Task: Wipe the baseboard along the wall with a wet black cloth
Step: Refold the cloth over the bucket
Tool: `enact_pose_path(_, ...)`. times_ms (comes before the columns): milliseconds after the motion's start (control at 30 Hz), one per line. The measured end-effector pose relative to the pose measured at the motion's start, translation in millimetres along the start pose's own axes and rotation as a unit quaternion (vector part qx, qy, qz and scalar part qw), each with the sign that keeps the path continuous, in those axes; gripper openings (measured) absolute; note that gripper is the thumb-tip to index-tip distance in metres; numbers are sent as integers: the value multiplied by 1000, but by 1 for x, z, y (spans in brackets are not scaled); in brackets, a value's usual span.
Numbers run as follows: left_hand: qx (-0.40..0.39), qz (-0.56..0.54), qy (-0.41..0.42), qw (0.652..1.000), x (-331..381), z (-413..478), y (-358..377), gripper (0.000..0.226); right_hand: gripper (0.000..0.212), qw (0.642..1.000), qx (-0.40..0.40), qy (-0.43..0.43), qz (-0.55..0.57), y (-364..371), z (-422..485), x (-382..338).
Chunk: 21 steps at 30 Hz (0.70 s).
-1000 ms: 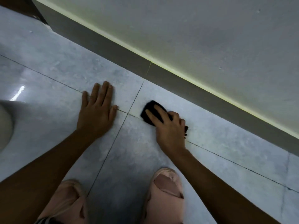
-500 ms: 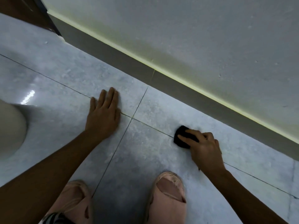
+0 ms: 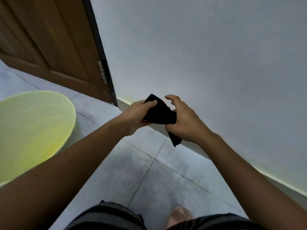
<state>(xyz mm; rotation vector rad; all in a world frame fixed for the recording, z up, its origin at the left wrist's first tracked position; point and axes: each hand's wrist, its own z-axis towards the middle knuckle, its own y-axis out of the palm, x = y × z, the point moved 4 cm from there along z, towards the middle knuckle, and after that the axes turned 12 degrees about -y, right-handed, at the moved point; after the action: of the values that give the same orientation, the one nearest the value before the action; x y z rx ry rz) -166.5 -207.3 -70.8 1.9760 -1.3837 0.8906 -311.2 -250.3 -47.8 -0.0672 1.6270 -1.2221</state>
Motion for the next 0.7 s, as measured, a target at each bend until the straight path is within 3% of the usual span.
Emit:
enact_pose_path(100, 13, 26, 69, 997, 50, -57, -11, 26, 63, 996, -85, 19, -32, -33, 10, -42)
enact_pose_path(200, 57, 59, 129, 988, 86, -127, -22, 16, 40, 984, -165, -12, 72, -61, 5, -93)
enact_pose_path(267, 86, 58, 170, 980, 102, -171, -33, 12, 43, 965, -202, 2, 168, -74, -3, -122)
enact_pose_path(367, 106, 93, 226, 964, 113, -239, -51, 12, 73, 949, -184, -16, 256, -80, -9, -165)
enact_pose_path(567, 178, 136, 267, 937, 100, -310, -98, 13, 22, 944, -146, -134, 265, -39, -14, -244)
enact_pose_path(700, 211, 78, 279, 933, 66, -313, -136, 15, 38, 933, -210, -106, 271, 7, -20, -258)
